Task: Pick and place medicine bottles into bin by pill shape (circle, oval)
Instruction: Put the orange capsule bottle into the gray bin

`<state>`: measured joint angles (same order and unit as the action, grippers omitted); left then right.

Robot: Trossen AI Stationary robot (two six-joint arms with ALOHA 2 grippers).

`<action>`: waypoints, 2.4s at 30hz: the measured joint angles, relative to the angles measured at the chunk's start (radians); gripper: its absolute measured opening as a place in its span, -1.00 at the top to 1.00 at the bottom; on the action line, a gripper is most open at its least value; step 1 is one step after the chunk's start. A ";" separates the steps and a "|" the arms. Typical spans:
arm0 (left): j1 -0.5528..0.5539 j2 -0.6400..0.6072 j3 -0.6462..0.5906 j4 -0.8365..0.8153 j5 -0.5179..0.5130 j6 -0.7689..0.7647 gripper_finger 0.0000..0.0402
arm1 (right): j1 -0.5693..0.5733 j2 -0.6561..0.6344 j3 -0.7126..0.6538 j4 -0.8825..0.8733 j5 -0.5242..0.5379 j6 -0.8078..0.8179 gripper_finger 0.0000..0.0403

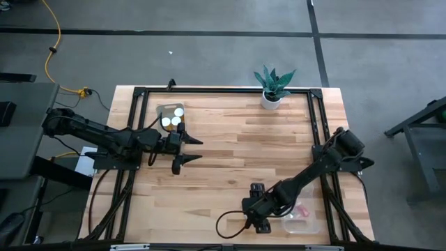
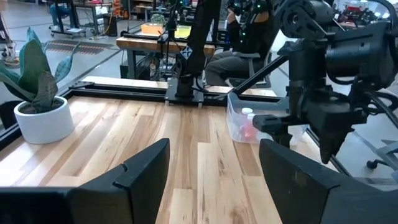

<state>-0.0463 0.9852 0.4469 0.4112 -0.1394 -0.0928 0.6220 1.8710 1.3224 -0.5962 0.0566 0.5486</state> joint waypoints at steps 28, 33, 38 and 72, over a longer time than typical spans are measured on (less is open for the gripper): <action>0.014 -0.243 0.000 -0.036 -0.014 -0.087 -0.19 | -0.034 0.015 0.000 -0.022 0.083 -0.279 0.05; 0.035 -0.399 0.000 -0.117 -0.073 -0.087 -0.19 | -0.090 -0.021 -0.004 -0.123 0.099 -0.408 0.10; 0.040 -0.499 0.000 -0.153 -0.120 -0.056 -0.19 | -0.212 -0.140 -0.083 -0.131 0.121 -0.479 0.10; 0.040 -0.514 0.000 -0.168 -0.216 -0.053 -0.19 | -0.747 0.417 0.414 0.803 -0.094 -0.493 0.06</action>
<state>-0.0059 0.4709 0.4465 0.2432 -0.3557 -0.1455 -0.1247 2.2881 1.7359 0.2066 -0.0372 0.0553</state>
